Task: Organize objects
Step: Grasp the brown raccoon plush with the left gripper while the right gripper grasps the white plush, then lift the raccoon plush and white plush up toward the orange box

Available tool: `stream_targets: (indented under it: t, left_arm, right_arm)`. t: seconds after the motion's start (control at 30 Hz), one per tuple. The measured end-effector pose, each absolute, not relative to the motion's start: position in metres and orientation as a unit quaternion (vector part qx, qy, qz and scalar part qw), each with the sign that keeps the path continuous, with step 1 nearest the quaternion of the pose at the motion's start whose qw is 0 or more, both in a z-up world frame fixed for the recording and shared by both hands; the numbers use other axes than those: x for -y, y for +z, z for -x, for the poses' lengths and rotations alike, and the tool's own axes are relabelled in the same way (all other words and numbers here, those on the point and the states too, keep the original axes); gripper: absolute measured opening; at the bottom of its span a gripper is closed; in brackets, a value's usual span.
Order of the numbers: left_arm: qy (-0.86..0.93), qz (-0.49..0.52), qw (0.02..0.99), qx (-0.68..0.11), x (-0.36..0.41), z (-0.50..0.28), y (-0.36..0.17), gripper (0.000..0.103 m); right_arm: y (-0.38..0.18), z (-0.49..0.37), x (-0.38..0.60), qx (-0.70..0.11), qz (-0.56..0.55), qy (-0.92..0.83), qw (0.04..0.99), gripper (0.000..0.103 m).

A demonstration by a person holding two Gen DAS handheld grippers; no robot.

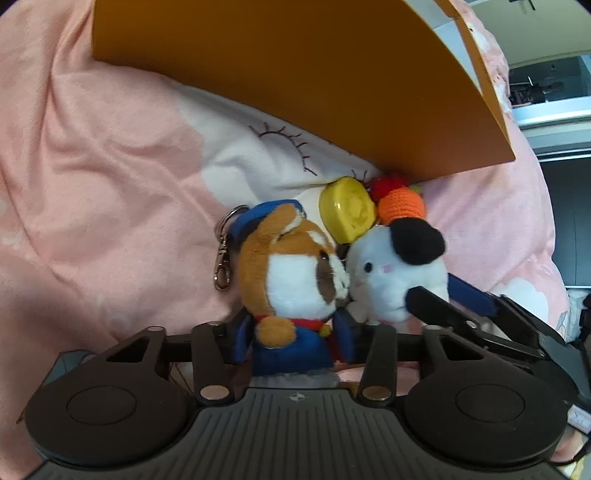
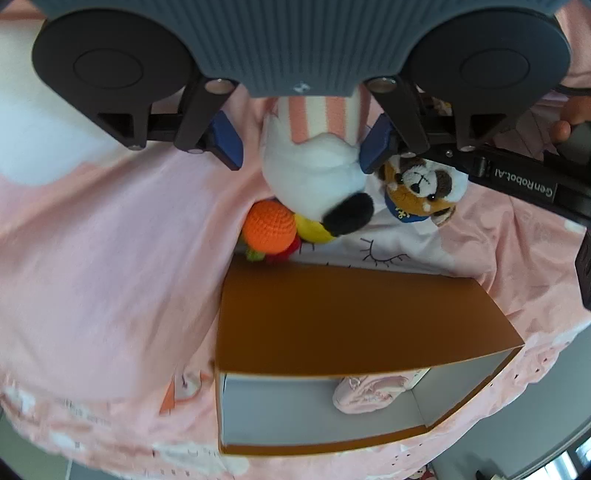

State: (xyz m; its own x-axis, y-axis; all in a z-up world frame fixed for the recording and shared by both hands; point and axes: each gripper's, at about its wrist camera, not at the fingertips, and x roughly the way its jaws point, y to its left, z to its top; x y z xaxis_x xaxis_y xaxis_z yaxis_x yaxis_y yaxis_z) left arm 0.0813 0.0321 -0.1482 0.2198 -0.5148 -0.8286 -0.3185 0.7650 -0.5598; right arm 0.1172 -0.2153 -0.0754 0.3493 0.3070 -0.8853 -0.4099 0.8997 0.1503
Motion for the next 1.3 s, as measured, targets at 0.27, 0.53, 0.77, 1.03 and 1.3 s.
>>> stream_targets:
  t: [0.27,0.53,0.77,1.03,1.3]
  left_arm:
    - [-0.073,0.317,0.729,-0.602,-0.03,-0.075,-0.134,0.044]
    - [-0.056,0.308,0.783,-0.538,-0.048,-0.064,-0.099,0.044]
    - [-0.026,0.273,0.815,-0.51,-0.069,-0.064,-0.077,0.044]
    - [-0.008,0.281,0.81,-0.515,-0.086,-0.066,-0.099,0.044]
    - [0.022,0.283,0.787,-0.548,-0.094,-0.064,-0.117,0.047]
  right_arm:
    - [-0.078,-0.116,0.218,-0.538,0.014,0.243,0.807,0.057]
    - [-0.06,-0.112,0.216,-0.513,-0.005,0.25,0.821,0.055]
    - [-0.055,-0.13,0.207,-0.503,-0.092,0.281,0.812,0.055]
    - [-0.097,-0.155,0.192,-0.543,-0.175,0.281,0.772,0.055]
    - [-0.098,-0.148,0.208,-0.548,-0.147,0.226,0.792,0.061]
